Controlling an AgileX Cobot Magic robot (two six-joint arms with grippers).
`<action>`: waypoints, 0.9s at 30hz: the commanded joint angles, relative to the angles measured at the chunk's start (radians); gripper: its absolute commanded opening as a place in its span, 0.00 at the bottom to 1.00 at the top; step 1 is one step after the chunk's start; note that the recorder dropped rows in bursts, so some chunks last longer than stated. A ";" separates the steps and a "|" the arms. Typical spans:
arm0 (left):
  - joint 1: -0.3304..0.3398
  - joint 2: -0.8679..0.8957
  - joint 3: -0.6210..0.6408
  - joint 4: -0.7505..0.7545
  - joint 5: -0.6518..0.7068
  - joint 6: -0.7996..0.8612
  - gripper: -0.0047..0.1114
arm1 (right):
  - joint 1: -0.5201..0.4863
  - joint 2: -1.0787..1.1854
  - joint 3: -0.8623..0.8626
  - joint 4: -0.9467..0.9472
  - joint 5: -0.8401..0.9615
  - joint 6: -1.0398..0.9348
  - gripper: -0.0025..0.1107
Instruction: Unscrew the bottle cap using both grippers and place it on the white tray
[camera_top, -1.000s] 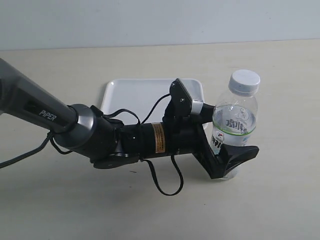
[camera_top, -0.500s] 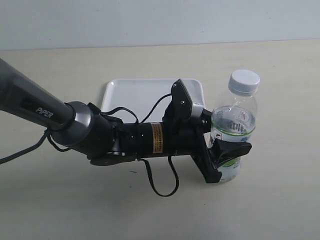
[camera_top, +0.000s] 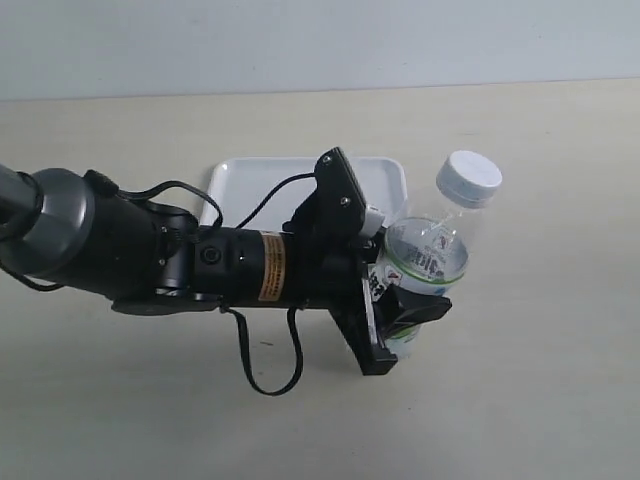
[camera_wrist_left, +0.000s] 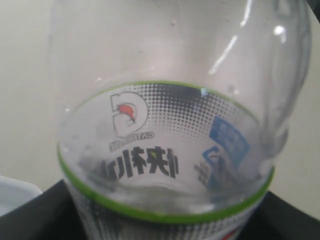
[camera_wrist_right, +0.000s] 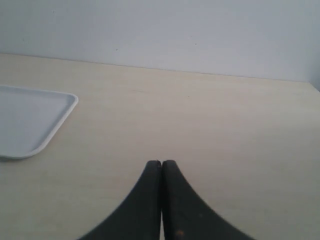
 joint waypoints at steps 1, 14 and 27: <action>0.047 -0.034 0.070 -0.002 -0.084 0.031 0.04 | -0.005 -0.006 0.005 -0.041 -0.011 -0.006 0.02; 0.141 -0.047 0.124 0.052 -0.119 0.014 0.04 | -0.005 -0.006 0.005 0.263 -0.305 0.075 0.02; 0.141 -0.047 0.124 0.106 -0.121 0.014 0.04 | -0.005 -0.006 0.005 0.342 -0.730 0.287 0.02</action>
